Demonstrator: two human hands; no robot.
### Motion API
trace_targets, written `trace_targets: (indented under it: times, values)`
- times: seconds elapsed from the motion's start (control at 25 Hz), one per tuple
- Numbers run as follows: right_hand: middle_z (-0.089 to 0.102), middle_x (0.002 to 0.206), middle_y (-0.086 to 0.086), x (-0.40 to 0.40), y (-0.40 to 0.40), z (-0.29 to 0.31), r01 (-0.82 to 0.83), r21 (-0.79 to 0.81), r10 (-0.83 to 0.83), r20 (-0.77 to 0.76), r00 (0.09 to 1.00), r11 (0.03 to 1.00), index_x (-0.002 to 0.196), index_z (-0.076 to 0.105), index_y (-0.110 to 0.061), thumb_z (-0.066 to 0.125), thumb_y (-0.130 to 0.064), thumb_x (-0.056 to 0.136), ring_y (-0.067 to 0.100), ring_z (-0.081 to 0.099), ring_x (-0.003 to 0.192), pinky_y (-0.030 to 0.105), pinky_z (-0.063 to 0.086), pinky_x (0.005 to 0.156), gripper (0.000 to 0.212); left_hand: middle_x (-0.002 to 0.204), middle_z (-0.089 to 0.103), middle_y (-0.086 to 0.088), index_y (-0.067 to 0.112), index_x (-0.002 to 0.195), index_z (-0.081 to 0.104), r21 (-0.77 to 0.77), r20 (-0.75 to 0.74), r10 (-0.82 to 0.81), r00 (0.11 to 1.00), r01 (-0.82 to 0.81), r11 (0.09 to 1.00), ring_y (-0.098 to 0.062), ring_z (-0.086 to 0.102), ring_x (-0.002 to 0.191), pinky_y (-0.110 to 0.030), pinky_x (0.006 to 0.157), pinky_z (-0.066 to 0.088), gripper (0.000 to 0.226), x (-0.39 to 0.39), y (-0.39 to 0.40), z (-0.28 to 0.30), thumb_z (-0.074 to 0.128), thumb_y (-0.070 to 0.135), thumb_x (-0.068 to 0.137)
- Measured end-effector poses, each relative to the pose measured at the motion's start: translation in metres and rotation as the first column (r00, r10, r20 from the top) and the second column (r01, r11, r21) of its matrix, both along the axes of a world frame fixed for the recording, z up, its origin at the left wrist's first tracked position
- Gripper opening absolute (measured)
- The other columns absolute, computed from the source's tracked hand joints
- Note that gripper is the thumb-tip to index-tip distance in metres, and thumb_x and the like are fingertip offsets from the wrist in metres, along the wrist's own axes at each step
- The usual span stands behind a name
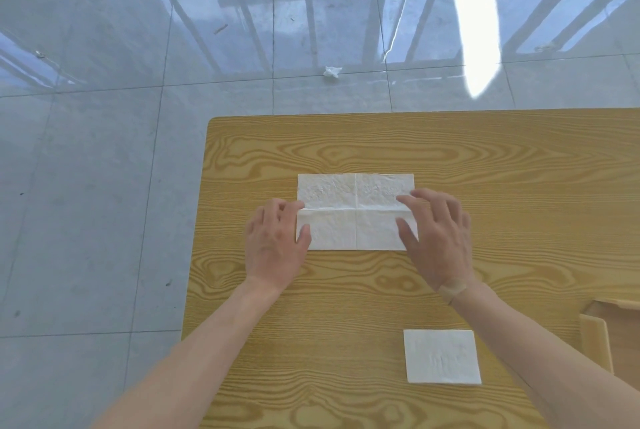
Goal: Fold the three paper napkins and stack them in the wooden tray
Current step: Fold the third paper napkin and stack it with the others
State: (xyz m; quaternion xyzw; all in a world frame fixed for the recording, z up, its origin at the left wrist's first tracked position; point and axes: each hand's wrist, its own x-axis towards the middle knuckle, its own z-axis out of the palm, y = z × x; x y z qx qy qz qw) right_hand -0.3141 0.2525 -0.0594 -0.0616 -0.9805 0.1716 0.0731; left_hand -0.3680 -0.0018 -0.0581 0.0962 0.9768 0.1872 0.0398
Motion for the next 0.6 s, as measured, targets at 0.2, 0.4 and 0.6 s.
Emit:
trace_targets:
  times: [0.2,0.4,0.6]
  values:
    - [0.033,0.157,0.010,0.005,-0.038,-0.010,-0.280,0.098,0.253,0.222,0.942,0.955,0.149,0.034,-0.010,0.043,-0.034,0.101,0.032,0.022,0.148,0.054,0.027,0.115,0.055,0.159,0.026,-0.013,0.009,0.149,0.035,-0.101,-0.002,-0.362,0.932,0.360,0.928,-0.030,0.019,0.149,-0.049,0.120,0.021,0.054,0.020,0.036,-0.013,0.034,0.038,0.102]
    - [-0.014,0.163,0.005,0.009,-0.040,-0.029,-0.302,0.142,0.214,0.435,0.875,0.943,0.155,-0.006,-0.012,0.010,-0.054,0.099,0.027,-0.018,0.149,0.052,0.000,0.122,0.072,0.163,-0.016,-0.006,0.011,0.155,-0.005,-0.225,0.174,-0.419,0.891,0.450,0.864,-0.020,-0.019,0.149,-0.043,0.123,-0.002,0.070,0.031,0.038,-0.035,0.004,0.053,0.101]
    - [-0.022,0.162,0.000,0.015,-0.026,-0.034,-0.220,0.153,0.128,0.458,0.880,0.963,0.153,-0.018,-0.016,0.006,-0.065,0.096,0.021,-0.025,0.147,0.048,-0.008,0.121,0.079,0.163,-0.019,-0.006,0.011,0.154,-0.011,-0.282,0.199,-0.404,0.893,0.447,0.849,-0.019,-0.019,0.149,-0.044,0.123,0.000,0.073,0.029,0.021,-0.040,0.002,0.058,0.099]
